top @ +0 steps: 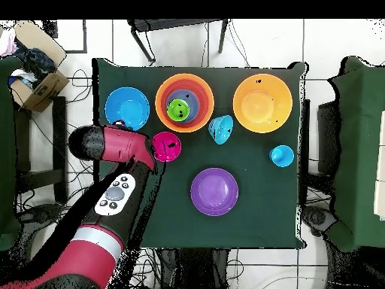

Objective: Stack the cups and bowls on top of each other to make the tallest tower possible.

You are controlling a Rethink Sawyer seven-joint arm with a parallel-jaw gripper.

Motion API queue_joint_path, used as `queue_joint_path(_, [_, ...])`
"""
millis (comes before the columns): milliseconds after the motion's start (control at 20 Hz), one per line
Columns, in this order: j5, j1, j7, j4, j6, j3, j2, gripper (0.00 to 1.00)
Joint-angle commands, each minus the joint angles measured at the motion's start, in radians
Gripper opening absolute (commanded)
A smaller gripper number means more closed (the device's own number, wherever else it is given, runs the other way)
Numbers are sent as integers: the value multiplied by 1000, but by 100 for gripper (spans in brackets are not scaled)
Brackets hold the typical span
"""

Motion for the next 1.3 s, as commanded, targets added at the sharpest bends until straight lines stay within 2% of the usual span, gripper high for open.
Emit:
queue_joint_path(50, [-4, -28, 119, 5, 116, 95, -63, 100])
queue_joint_path(250, [-17, -76, 29, 34, 140, 149, -137, 100])
queue_joint_path(650, [-30, -103, 19, 76, 178, 176, -216, 100])
queue_joint_path(900, [-50, -94, 46, 74, 172, 155, -204, 100])
queue_joint_path(1300, [-43, -58, 110, 102, 141, 145, -181, 100])
